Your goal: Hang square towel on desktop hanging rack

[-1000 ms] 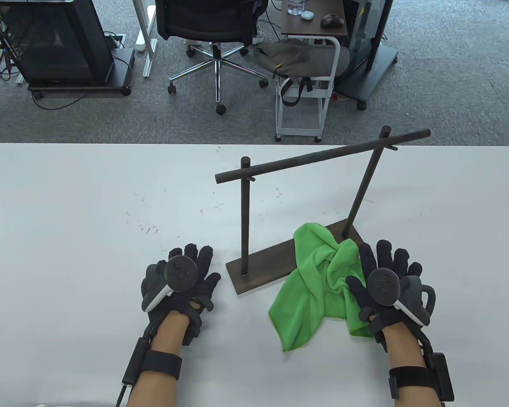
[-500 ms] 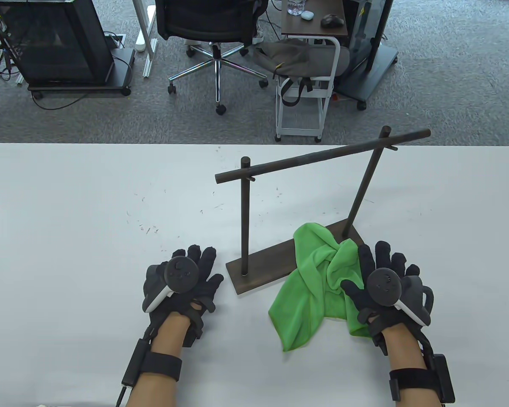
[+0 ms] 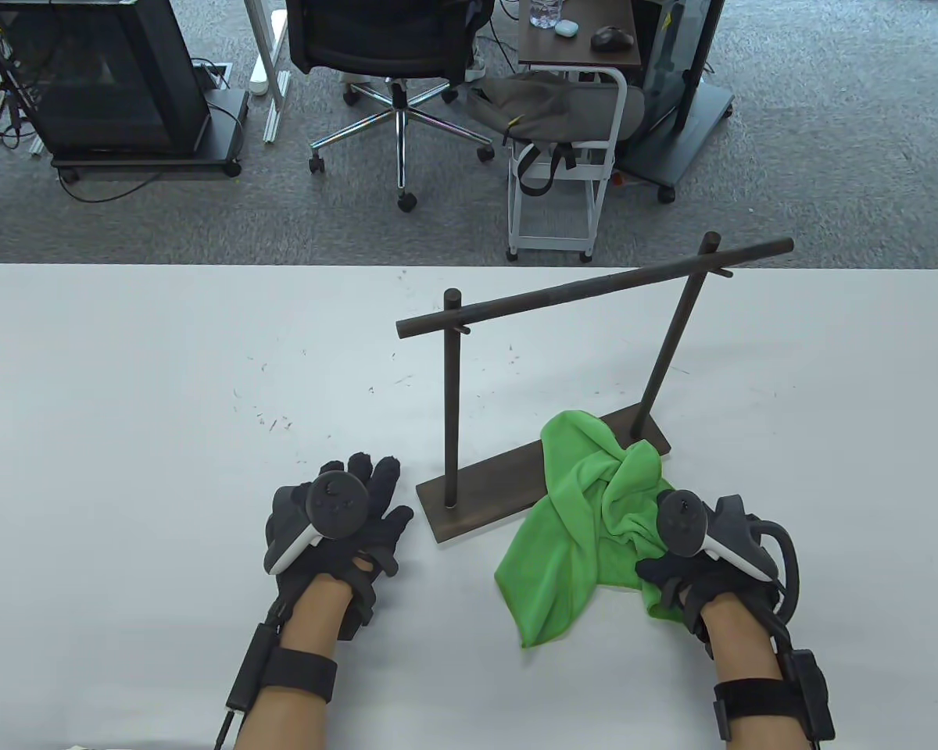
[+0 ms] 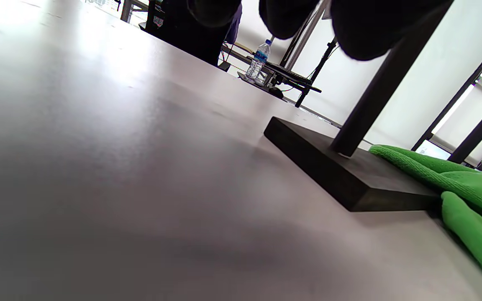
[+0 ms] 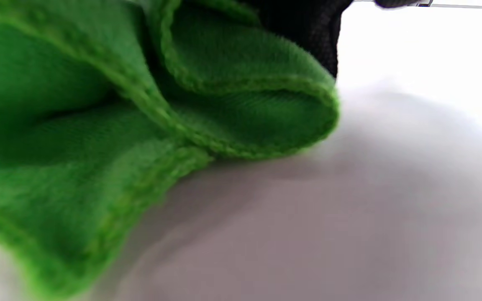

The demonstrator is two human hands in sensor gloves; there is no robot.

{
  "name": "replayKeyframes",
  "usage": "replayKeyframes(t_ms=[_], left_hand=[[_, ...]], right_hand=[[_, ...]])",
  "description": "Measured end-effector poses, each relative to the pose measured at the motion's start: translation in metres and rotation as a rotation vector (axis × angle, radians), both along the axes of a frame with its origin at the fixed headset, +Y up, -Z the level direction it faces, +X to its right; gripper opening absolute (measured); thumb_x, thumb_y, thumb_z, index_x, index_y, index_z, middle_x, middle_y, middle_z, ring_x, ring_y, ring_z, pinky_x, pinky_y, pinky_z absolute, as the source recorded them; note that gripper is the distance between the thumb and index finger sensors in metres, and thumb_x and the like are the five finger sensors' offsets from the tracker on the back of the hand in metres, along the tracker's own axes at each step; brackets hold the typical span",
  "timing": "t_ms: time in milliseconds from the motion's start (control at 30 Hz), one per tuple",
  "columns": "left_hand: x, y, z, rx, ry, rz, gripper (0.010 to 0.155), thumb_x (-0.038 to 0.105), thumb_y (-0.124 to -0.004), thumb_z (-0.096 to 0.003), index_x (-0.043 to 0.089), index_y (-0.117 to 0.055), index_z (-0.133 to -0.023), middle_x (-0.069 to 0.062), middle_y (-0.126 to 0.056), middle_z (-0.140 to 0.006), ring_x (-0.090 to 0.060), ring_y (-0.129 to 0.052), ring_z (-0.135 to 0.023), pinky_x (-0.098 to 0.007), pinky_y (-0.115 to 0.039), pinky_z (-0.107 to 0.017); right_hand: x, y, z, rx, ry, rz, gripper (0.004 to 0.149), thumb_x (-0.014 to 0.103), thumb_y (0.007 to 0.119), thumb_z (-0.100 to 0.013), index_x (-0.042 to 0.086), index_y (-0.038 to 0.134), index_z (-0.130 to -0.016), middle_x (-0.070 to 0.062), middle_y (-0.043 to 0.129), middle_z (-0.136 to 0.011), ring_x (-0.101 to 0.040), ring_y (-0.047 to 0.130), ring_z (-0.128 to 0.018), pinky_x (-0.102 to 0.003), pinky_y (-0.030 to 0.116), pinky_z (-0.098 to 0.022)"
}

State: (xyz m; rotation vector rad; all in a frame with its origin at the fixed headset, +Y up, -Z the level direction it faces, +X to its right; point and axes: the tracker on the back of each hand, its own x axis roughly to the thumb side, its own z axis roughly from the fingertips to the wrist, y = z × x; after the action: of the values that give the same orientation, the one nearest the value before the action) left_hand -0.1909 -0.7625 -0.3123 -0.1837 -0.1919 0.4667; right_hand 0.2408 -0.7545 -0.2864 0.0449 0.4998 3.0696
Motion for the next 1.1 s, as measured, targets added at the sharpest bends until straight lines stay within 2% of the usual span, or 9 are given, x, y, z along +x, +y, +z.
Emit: replayKeyframes(t_ms=[67,267,433,533,633,767,867,1000,1100], left_hand=[[0.001,-0.002,0.000,-0.015,-0.003,-0.014,0.071,0.051,-0.075,-0.0518,0.024,-0.050,-0.113,-0.016,-0.038,-0.115,-0.058,-0.027,-0.105,-0.073,-0.019,-0.061],[0.002,-0.002,-0.001,-0.015,-0.008,-0.004,0.071,0.051,-0.075,-0.0518,0.024,-0.051,-0.113,-0.016,-0.039,-0.115,-0.058,-0.028,-0.105,-0.073,-0.020,-0.061],[0.003,-0.005,-0.003,-0.045,-0.013,-0.035,0.071,0.051,-0.075,-0.0518,0.024,-0.051,-0.113,-0.017,-0.040,-0.115,-0.059,-0.028,-0.104,-0.073,-0.020,-0.061],[0.003,-0.002,-0.002,-0.026,-0.014,-0.018,0.071,0.051,-0.075,-0.0519,0.023,-0.052,-0.113,-0.017,-0.040,-0.115,-0.059,-0.029,-0.104,-0.073,-0.020,-0.061],[0.004,-0.004,0.000,-0.045,-0.015,0.001,0.071,0.051,-0.075,-0.0519,0.023,-0.052,-0.113,-0.017,-0.041,-0.115,-0.059,-0.029,-0.104,-0.073,-0.020,-0.061],[0.004,-0.002,0.000,-0.057,-0.027,0.007,0.070,0.051,-0.075,-0.0520,0.023,-0.052,-0.113,-0.017,-0.041,-0.115,-0.059,-0.029,-0.104,-0.073,-0.021,-0.061],[0.004,0.000,0.001,-0.050,-0.032,0.037,0.070,0.051,-0.075,-0.0521,0.022,-0.053,-0.113,-0.019,-0.041,-0.114,-0.059,-0.029,-0.104,-0.073,-0.021,-0.061],[0.006,-0.002,0.000,-0.079,-0.042,0.053,0.070,0.051,-0.075,-0.0522,0.021,-0.055,-0.112,-0.019,-0.041,-0.114,-0.059,-0.029,-0.104,-0.073,-0.021,-0.061],[0.008,0.002,-0.001,-0.073,-0.060,0.051,0.070,0.051,-0.074,-0.0523,0.021,-0.056,-0.112,-0.019,-0.041,-0.114,-0.059,-0.029,-0.104,-0.073,-0.021,-0.061]], right_hand=[[0.000,0.001,-0.001,0.034,0.000,-0.034,0.075,0.050,0.089,-0.043,0.022,0.050,-0.100,-0.021,0.068,-0.100,-0.028,0.095,-0.057,-0.071,0.057,-0.061],[-0.002,0.004,-0.002,0.093,0.053,-0.005,0.059,0.037,0.092,-0.042,0.024,0.066,-0.093,-0.013,0.086,-0.084,-0.018,0.102,-0.044,-0.065,0.069,-0.058],[-0.003,0.012,-0.003,0.177,0.075,-0.033,0.054,0.036,0.092,-0.042,0.024,0.070,-0.090,-0.011,0.093,-0.076,-0.014,0.104,-0.032,-0.060,0.074,-0.056],[-0.001,0.023,-0.001,0.292,0.053,-0.147,0.055,0.037,0.091,-0.042,0.023,0.069,-0.090,-0.012,0.097,-0.070,-0.008,0.103,-0.019,-0.055,0.080,-0.052],[0.003,0.033,0.003,0.380,0.032,-0.266,0.058,0.037,0.090,-0.042,0.024,0.065,-0.093,-0.012,0.097,-0.069,-0.005,0.100,-0.012,-0.053,0.082,-0.050],[0.007,0.044,0.008,0.498,-0.014,-0.400,0.071,0.038,0.087,-0.044,0.028,0.044,-0.099,-0.009,0.092,-0.075,-0.004,0.099,-0.012,-0.052,0.082,-0.051],[0.008,0.053,0.013,0.566,-0.041,-0.537,0.074,0.038,0.084,-0.047,0.029,0.034,-0.100,-0.009,0.086,-0.082,-0.004,0.100,-0.020,-0.053,0.081,-0.053],[0.008,0.059,0.015,0.605,-0.060,-0.715,0.074,0.035,0.082,-0.048,0.038,0.027,-0.099,-0.011,0.075,-0.091,-0.009,0.100,-0.031,-0.057,0.076,-0.055],[0.007,0.069,0.018,0.647,-0.055,-0.831,0.067,0.030,0.081,-0.049,0.050,0.036,-0.095,-0.012,0.071,-0.094,-0.014,0.101,-0.038,-0.059,0.074,-0.056]])
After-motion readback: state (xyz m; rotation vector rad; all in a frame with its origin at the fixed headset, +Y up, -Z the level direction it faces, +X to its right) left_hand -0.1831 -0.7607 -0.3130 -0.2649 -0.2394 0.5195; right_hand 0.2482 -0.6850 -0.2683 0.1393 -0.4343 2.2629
